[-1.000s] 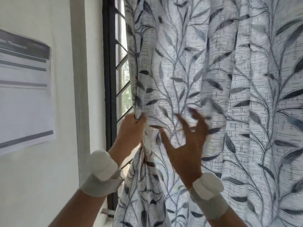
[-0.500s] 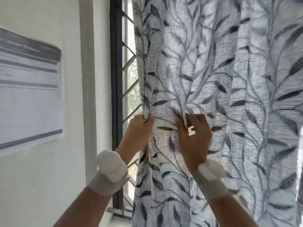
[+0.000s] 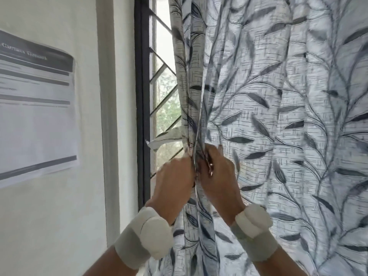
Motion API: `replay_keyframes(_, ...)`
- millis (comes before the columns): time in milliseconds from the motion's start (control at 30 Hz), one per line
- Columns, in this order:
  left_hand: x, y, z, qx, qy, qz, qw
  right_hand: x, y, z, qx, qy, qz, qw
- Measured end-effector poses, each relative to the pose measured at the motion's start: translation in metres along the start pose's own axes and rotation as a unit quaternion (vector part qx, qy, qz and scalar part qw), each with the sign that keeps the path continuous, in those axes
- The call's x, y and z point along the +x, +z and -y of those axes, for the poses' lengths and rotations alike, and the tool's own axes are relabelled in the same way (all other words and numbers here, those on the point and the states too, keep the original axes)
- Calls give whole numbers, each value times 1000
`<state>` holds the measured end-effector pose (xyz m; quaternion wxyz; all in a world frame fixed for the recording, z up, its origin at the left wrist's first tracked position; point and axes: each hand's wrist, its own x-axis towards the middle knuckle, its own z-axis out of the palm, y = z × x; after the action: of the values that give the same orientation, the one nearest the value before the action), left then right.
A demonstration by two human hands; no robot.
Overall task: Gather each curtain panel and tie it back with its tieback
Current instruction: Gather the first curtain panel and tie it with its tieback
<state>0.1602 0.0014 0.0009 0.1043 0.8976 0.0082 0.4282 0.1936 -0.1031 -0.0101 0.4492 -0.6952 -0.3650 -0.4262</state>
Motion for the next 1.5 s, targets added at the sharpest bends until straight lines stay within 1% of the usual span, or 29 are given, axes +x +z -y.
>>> replay_keyframes(133,-15,10,0,-9,12,33,999,0,7,-1,9,41,51,998)
replay_keyframes(167,-20,12,1,-28,6,43,999,0,8,-2,7,44,61,997)
replay_keyframes(233,-33,15,2,-52,14,72,996,1,10,-6,-31,23,51,998)
replay_keyframes(300,-45,12,6,-49,39,123,990,2,11,-13,-70,3,27,997)
replay_keyframes(367,-44,-2,15,-129,1,199,972,1,12,-21,-86,11,28,996)
replay_keyframes(400,-38,-10,18,-188,-17,199,962,-1,13,-25,-84,15,33,996)
replay_keyframes(433,-26,-17,19,-233,-23,162,959,-3,15,-27,-83,12,38,996)
replay_keyframes(500,3,-21,16,-276,-13,64,959,-5,20,-30,-78,-10,43,996)
replay_keyframes(567,31,-17,3,-290,-36,31,956,-6,25,-27,-58,-29,59,996)
replay_keyframes(633,48,-5,-4,-283,-61,-22,957,-8,23,-24,-36,-42,79,995)
replay_keyframes(667,51,-1,-4,-285,-60,-51,955,-9,19,-25,-29,-41,78,996)
replay_keyframes(700,51,3,0,-296,-50,-63,952,-10,14,-26,-28,-40,46,998)
replay_keyframes(733,51,7,2,-319,-36,-56,945,-9,7,-30,-40,-39,-24,998)
replay_keyframes(800,46,6,3,-361,-17,-31,932,-3,-8,-39,-73,-27,-199,977)
replay_keyframes(833,44,5,3,-377,-6,-21,926,2,-15,-42,-72,7,-251,965)
replay_keyframes(867,43,4,3,-390,3,-11,921,9,-21,-42,-45,60,-262,962)
replay_keyframes(900,43,4,4,-403,12,1,915,16,-26,-42,9,124,-237,964)
replay_keyframes(933,43,3,4,-416,17,18,909,23,-27,-44,87,178,-189,962)
replay_keyframes(967,43,3,4,-431,20,33,902,29,-27,-45,166,212,-132,954)
replay_keyframes(1000,43,3,3,-441,19,42,896,36,-27,-47,226,221,-85,945)
replay_keyframes(1033,43,3,2,-442,14,44,896,41,-26,-50,254,210,-57,943)
replay_keyframes(1067,43,1,-1,-430,5,37,902,45,-24,-52,248,188,-65,948)
replay_keyframes(1100,43,0,-3,-413,-6,25,911,47,-22,-51,222,162,-103,956)
replay_keyframes(1167,43,0,-6,-375,-18,-2,927,42,-19,-49,127,119,-203,963)
replay_keyframes(1200,42,1,-5,-357,-14,-11,934,36,-18,-45,69,96,-239,964)
replay_keyframes(1233,40,3,-4,-342,-3,-16,940,30,-17,-41,18,68,-246,967)
replay_keyframes(1300,34,6,-3,-306,18,-12,952,18,-13,-34,-52,28,-196,979)
replay_keyframes(1400,22,11,-5,-196,29,-20,980,4,-6,-29,-100,-26,-111,988)
replay_keyframes(1500,12,28,2,-90,30,-37,995,-2,-1,-23,-113,-34,-73,990)
